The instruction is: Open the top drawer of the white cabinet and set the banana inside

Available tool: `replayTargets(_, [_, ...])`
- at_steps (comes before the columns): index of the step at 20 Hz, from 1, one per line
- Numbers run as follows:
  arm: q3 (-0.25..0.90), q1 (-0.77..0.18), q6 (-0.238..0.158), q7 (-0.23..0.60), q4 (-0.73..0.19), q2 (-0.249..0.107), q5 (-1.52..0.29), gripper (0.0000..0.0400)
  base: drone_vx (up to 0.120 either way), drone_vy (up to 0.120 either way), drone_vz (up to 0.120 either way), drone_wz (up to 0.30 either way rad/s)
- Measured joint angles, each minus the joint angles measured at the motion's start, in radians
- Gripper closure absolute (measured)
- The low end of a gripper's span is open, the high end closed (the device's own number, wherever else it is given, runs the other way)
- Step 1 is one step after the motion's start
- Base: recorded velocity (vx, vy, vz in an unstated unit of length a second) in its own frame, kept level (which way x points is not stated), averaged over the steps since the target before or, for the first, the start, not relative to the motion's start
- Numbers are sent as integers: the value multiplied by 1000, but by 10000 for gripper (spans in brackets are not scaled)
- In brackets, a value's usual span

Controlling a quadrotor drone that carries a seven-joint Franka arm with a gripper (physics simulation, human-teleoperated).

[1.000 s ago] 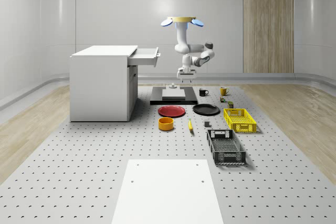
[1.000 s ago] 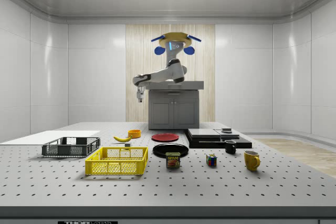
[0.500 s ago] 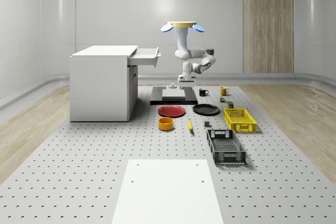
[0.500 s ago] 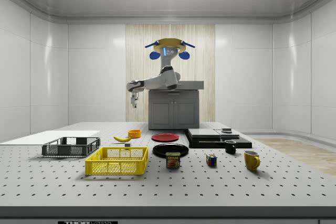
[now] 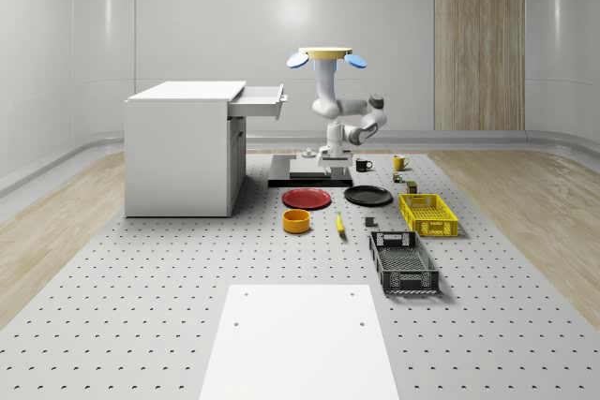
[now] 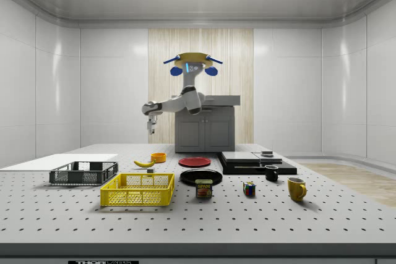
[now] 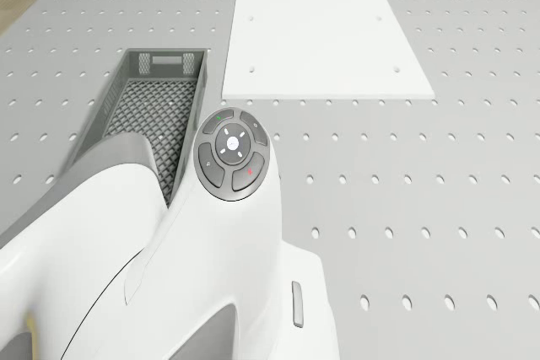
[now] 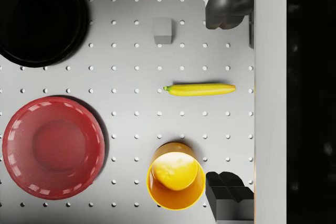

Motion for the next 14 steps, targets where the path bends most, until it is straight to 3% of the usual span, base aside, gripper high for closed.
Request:
replayTargets(7, [0, 0, 0, 0, 0, 0, 0, 0, 114, 0, -34, 0])
replayTargets(12, [0, 0, 0, 0, 0, 0, 0, 0, 0, 120, 0, 0])
replayTargets(14, [0, 0, 0, 0, 0, 0, 0, 0, 0, 40, 0, 0])
